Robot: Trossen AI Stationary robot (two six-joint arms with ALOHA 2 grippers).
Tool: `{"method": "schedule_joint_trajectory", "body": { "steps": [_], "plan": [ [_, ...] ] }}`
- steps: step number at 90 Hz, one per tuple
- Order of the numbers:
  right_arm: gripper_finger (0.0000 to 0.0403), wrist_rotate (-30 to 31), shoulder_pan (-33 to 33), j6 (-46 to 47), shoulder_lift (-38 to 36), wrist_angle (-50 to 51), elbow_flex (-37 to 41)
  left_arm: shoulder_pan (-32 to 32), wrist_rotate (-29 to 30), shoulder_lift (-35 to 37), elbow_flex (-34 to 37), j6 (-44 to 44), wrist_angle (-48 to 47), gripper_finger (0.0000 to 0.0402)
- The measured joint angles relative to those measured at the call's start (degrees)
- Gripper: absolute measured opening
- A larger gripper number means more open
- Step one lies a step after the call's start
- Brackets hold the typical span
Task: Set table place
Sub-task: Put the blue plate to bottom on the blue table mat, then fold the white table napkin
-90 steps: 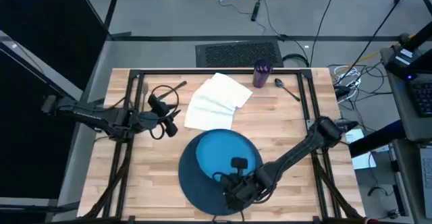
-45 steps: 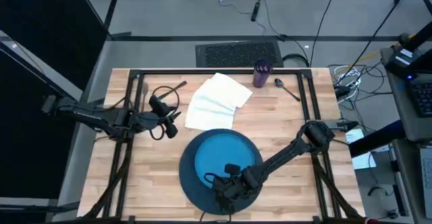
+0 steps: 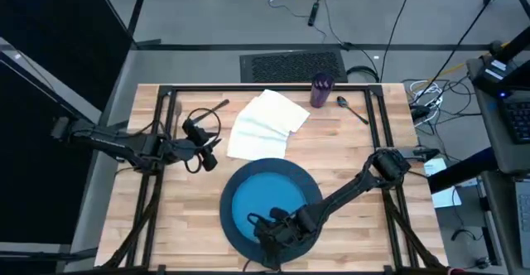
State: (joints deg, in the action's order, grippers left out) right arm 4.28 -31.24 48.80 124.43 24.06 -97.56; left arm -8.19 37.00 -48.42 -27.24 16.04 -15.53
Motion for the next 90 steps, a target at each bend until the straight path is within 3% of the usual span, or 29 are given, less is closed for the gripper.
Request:
{"method": "schedule_joint_trajectory", "body": {
  "steps": [63, 74, 90],
  "plan": [
    [0.0004, -1.8, -0.7, 7.7, 3.9, -1.6, 0.0, 0.0, -2.1, 0.0, 0.0, 0.1, 0.1, 0.0104],
    [0.0033, -2.9, -0.7, 7.9, 3.8, -3.7, 0.0, 0.0, -2.7, 0.0, 0.0, 0.1, 0.1, 0.0104],
    [0.011, -4.9, -0.7, 5.0, 3.8, -6.2, 0.0, 0.0, -2.4, 0.0, 0.0, 0.1, 0.7, 0.0104]
  ]
}}
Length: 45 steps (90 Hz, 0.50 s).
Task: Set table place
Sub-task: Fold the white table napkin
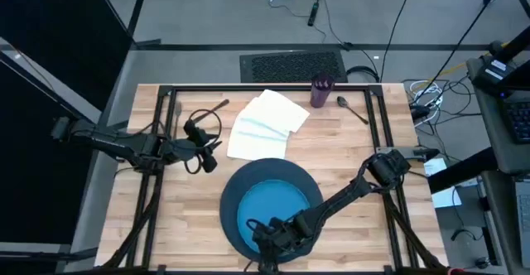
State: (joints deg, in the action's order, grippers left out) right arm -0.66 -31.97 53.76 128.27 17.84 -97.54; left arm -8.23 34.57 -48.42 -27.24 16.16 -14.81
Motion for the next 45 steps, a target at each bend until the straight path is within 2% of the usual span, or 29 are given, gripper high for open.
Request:
{"method": "schedule_joint_trajectory", "body": {
  "steps": [13, 25, 31, 45],
  "plan": [
    [0.0159, -0.2, 0.2, -6.7, -0.3, 0.1, 0.0, 0.0, 0.0, 0.0, 0.0, 0.0, 0.8, 0.0104],
    [0.0179, 0.9, 1.8, -13.8, -4.2, 1.8, 0.1, 0.0, 0.8, 0.0, 0.0, 0.2, 1.2, 0.0104],
    [0.0181, 3.9, 2.6, -18.4, -7.3, 4.9, 0.0, 0.0, 1.5, 0.0, 0.0, 1.7, 1.0, 0.0104],
    [0.0177, 16.0, 3.0, -27.8, -15.9, 17.1, 0.0, 0.0, 0.7, 0.0, 0.0, 7.3, 0.8, 0.0104]
  ]
}}
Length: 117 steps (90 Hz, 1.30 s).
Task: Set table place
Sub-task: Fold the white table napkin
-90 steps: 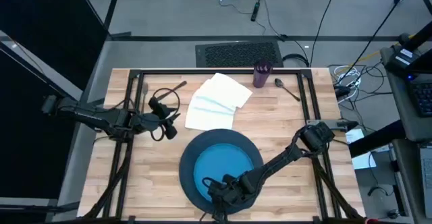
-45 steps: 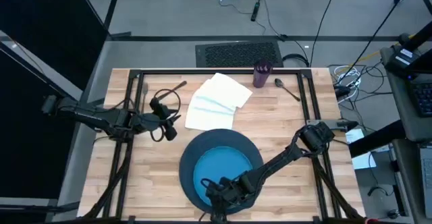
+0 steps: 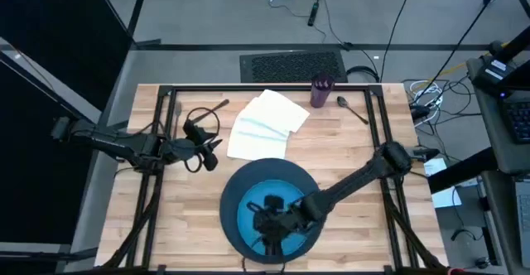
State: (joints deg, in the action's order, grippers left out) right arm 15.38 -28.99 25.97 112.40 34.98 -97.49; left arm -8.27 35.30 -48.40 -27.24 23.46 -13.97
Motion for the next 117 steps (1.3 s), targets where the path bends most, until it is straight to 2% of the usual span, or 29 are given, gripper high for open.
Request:
{"method": "schedule_joint_trajectory", "body": {
  "steps": [12, 28, 37, 48, 56, 63, 74, 84, 92, 100, 107, 117],
  "plan": [
    [0.0166, 10.7, -0.2, -1.0, -7.2, 13.7, -0.1, 0.0, -5.1, 0.0, 0.0, 0.5, 0.1, 0.0104],
    [0.0158, 20.4, -1.8, 8.0, -11.8, 32.2, 0.2, -0.2, -5.6, -0.5, 0.0, 3.1, 0.3, 0.0104],
    [0.0158, 25.2, -2.9, 12.7, -13.3, 36.0, 3.8, -0.2, -5.1, -1.9, 0.0, 3.1, 1.5, 0.0104],
    [0.0157, 28.3, -3.5, 18.3, -16.3, 34.1, 14.7, 1.2, -3.2, -5.4, 0.0, 0.5, 5.3, 0.0104],
    [0.0157, 27.8, -2.9, 22.6, -19.6, 27.9, 25.3, 3.7, -4.0, -8.5, 0.0, -2.5, 7.9, 0.0104],
    [0.0157, 26.8, -1.5, 23.0, -22.6, 17.6, 34.9, 7.1, -7.7, -11.1, 0.0, -4.5, 9.3, 0.0104],
    [0.0157, 20.6, 3.3, 16.7, -28.0, -2.9, 47.8, 14.2, -14.6, -14.3, 0.0, -6.9, 12.0, 0.0104],
    [0.0157, 14.6, 10.3, 8.0, -31.9, -20.6, 56.5, 21.5, -22.3, -16.2, 0.0, -9.1, 18.6, 0.0104],
    [0.0157, 6.7, 17.6, 1.9, -33.7, -33.1, 60.6, 26.9, -31.0, -18.2, 0.0, -8.8, 23.4, 0.0104],
    [0.0157, -0.1, 25.0, -2.0, -33.7, -40.7, 61.6, 30.5, -37.3, -20.8, 0.0, -6.8, 26.3, 0.0104],
    [0.0157, -1.8, 30.1, -3.9, -33.2, -45.6, 61.6, 32.1, -39.8, -23.8, 0.0, -4.6, 26.5, 0.0104],
    [0.0157, -2.5, 35.2, -3.9, -32.8, -49.3, 61.6, 32.2, -40.4, -28.3, 0.0, -4.3, 26.1, 0.0104]
  ]
}}
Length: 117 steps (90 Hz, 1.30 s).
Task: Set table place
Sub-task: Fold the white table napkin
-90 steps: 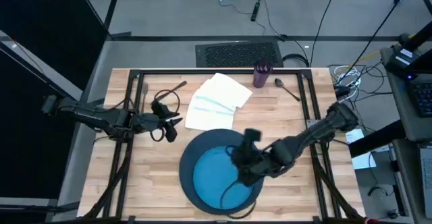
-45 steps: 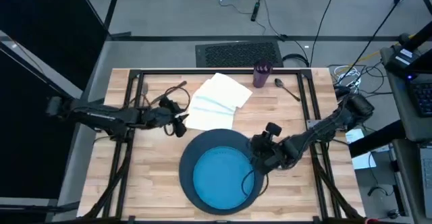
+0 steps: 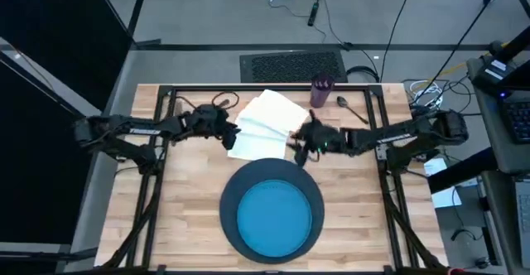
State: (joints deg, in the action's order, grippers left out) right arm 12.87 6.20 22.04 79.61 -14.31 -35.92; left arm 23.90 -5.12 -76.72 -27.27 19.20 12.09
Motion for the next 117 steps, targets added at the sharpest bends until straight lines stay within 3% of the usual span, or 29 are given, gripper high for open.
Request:
{"method": "schedule_joint_trajectory", "body": {
  "steps": [18, 38, 62, 87, 117],
  "plan": [
    [0.0157, -8.4, 5.7, 1.2, 0.0, -1.3, 0.0, -1.2, 1.4, -5.8, 0.0, 1.4, 0.5, 0.0104],
    [0.0157, -8.8, 6.6, 1.8, 0.0, -1.1, 0.0, -3.3, 2.7, -8.0, 0.0, 2.8, 0.0, 0.0104],
    [0.0157, -8.7, 6.5, 1.9, 0.0, -1.1, 0.0, -5.2, 12.4, -8.8, 0.0, 4.4, -3.3, 0.0104],
    [0.0157, -8.7, 6.5, 1.9, 0.0, -1.3, 0.0, -6.6, 16.4, -8.8, 0.0, 4.5, -3.1, 0.0104],
    [0.0157, -8.7, 6.5, 1.8, 0.0, -1.3, 0.0, -6.6, 17.1, -9.0, 0.0, 6.1, -4.4, 0.0104]
  ]
}}
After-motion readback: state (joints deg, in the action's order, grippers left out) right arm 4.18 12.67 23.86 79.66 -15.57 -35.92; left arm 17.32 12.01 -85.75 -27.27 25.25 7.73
